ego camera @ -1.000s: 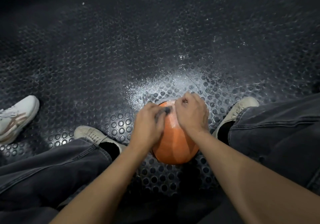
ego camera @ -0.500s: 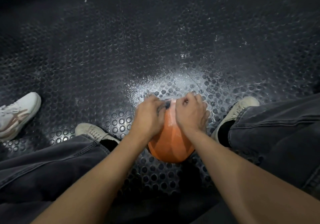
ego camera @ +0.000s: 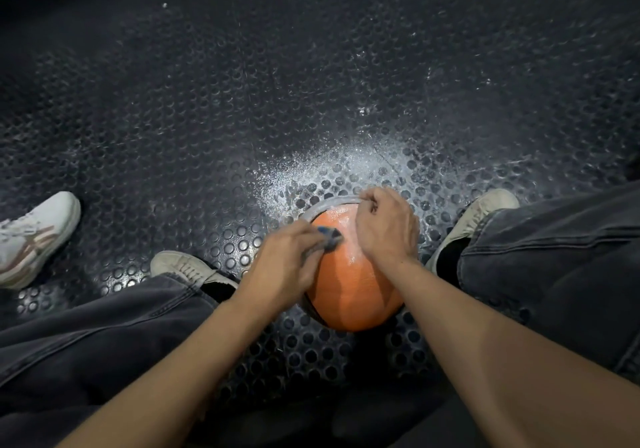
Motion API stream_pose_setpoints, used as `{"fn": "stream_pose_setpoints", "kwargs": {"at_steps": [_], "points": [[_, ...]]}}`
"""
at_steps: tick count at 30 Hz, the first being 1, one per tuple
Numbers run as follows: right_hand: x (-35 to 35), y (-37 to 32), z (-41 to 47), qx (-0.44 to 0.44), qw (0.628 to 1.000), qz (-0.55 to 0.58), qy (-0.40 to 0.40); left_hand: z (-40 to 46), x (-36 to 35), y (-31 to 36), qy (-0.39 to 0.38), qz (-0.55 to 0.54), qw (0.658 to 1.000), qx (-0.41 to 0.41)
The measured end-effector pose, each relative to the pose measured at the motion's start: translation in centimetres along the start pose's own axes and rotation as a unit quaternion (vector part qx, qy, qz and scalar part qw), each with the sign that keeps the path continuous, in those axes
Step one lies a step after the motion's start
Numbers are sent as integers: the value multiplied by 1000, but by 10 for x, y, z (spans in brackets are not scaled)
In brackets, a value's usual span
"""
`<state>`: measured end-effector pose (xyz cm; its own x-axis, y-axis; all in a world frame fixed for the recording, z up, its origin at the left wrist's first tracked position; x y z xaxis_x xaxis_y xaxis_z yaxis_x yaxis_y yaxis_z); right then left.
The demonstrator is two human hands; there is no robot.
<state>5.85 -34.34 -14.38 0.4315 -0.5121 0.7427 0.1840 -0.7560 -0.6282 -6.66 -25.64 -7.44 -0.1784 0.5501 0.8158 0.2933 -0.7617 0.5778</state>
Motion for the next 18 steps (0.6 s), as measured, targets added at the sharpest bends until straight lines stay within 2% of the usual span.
{"fn": "stream_pose_setpoints", "kwargs": {"at_steps": [6,11,15,18], "points": [[-5,-7,-3,31,999,-13,-17,53,-7,-13,-9,-15,998,53],[0,5,6,-10,1000,-4,-9,27,3,-20,-73,-36,996,-21],[-6,6,13,-4,999,-10,-31,34,-2,-19,-56,-53,997,3],[-2,9,12,-8,1000,-10,-13,57,-13,-10,-41,-40,998,39]]}}
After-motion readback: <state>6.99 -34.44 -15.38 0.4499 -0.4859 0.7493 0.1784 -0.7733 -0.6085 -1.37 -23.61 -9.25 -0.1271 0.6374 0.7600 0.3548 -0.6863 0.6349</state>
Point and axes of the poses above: each hand's wrist, its own z-axis towards the middle knuckle, its own x-axis out of the back of the hand, y = z × x, the point moved 9 cm from there along z, towards the middle knuckle, and after that the axes turned 3 degrees about y, right-handed, at the moved point
